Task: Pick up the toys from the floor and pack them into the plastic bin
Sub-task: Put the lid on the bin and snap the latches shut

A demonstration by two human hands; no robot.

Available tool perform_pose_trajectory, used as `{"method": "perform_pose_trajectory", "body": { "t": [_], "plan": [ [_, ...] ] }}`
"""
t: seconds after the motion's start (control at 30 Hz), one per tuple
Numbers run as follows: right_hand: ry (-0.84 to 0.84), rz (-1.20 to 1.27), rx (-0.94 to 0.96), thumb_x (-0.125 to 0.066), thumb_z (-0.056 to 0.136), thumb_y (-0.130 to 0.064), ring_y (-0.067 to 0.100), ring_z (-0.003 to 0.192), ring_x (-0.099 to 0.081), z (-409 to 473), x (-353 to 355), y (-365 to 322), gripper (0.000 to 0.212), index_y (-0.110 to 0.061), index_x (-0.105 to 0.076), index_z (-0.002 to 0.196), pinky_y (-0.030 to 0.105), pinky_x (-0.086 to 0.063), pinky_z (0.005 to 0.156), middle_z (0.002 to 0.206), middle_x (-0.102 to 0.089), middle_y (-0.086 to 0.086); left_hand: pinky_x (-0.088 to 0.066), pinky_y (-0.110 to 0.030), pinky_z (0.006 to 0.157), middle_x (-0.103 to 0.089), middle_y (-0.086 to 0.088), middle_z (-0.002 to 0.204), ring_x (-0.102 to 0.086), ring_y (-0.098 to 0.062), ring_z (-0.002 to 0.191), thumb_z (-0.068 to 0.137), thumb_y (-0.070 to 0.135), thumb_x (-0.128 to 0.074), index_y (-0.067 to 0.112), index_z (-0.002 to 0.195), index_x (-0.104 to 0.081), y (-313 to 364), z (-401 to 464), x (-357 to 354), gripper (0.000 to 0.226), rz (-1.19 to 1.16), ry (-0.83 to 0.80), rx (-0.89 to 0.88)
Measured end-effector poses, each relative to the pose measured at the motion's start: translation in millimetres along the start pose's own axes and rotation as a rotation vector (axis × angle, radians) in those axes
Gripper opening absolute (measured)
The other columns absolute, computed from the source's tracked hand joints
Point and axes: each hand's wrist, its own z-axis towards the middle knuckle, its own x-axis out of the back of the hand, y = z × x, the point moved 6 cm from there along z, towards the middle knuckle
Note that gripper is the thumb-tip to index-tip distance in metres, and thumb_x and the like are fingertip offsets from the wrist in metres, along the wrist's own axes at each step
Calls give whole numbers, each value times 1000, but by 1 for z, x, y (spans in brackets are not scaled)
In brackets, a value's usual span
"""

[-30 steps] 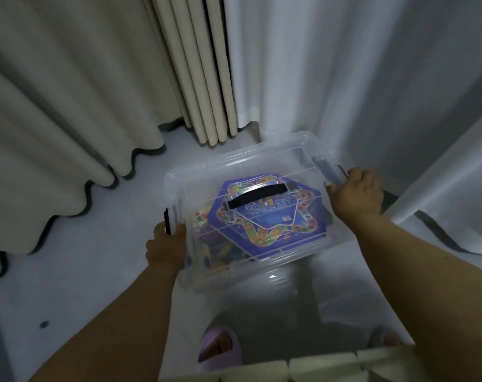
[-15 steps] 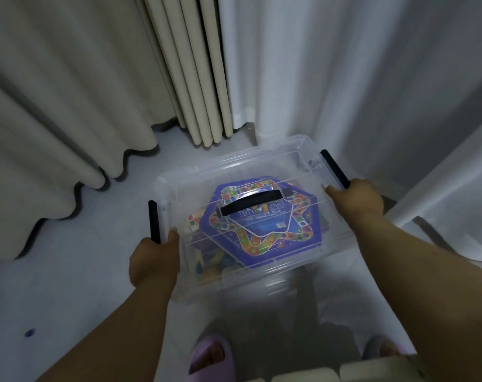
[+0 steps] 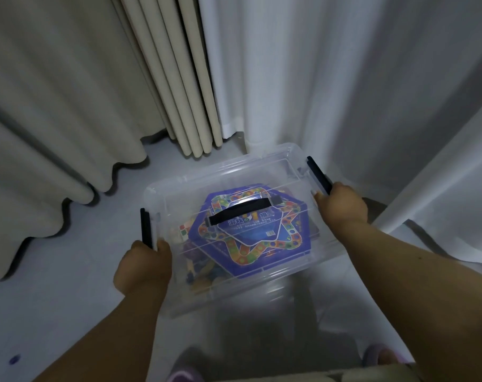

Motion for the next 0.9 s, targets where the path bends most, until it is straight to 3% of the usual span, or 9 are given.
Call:
{"method": "perform_pose_trajectory", "body": {
  "t": [0.1, 0.2, 0.27, 0.4, 0.47, 0.6, 0.77, 0.9],
  "plan": [
    [-169, 38, -34, -48, 92, -49, 33, 81, -64, 16, -5, 0, 45, -8, -57, 109, 30, -45, 65, 96, -65, 15, -46, -33, 69, -62, -20, 99, -55, -30, 76, 93, 43, -43, -1, 109, -55, 2, 22, -10, 48, -49, -135, 29],
    [-315, 246, -117, -53, 89, -51, 31, 69, -62, 35, -11, -7, 38, -15, -52, 101, 37, -54, 67, 76, -59, 9, -55, -40, 76, -66, -20, 99, -63, -33, 81, 86, 68, -32, 0, 111, -58, 4, 52, -24, 76, -188, -228, 117],
    [-319, 257, -136, -53, 89, -51, 33, 73, -60, 43, -16, -11, 38, -15, -50, 100, 43, -55, 74, 73, -55, 8, -56, -40, 75, -67, -20, 97, -65, -34, 81, 85, 72, -28, 1, 111, -61, 5, 61, -29, 83, -187, -233, 161],
    [-254, 136, -149, -50, 85, -62, 37, 80, -62, 44, -16, -21, 56, -9, -56, 100, 50, -55, 79, 82, -62, 16, -52, -35, 75, -66, -21, 100, -62, -33, 84, 92, 63, -29, -1, 110, -60, 4, 58, -22, 74, -166, -237, 218],
    [-243, 99, -109, -50, 84, -64, 37, 79, -63, 44, -6, -37, 54, -11, -57, 96, 49, -56, 77, 77, -62, 14, -50, -34, 72, -66, -21, 98, -60, -31, 79, 93, 60, -29, -1, 108, -61, 0, 56, -9, 71, -175, -273, 265],
    [-283, 23, -78, -50, 79, -69, 37, 72, -64, 36, 26, -89, 58, -12, -60, 83, 49, -57, 73, 73, -63, 14, -44, -33, 73, -63, -22, 107, -55, -30, 81, 94, 59, -28, 0, 118, -56, -19, 44, 42, 70, -182, -309, 393],
    [-328, -80, 75, -47, 81, -70, 31, 61, -60, 7, 62, -189, 60, -11, -59, 83, 36, -53, 64, 63, -58, 8, -39, -39, 97, -56, -25, 126, -54, -37, 113, 96, 54, -33, -4, 127, -51, -55, 15, 135, 68, -274, -249, 572],
    [-366, -117, 229, -48, 84, -65, 25, 62, -56, -31, 75, -285, 52, -15, -61, 92, 29, -43, 63, 67, -58, 3, -45, -39, 88, -62, -24, 115, -58, -35, 95, 92, 63, -26, 1, 119, -58, -117, -9, 194, 75, -250, -249, 795]
  ]
}}
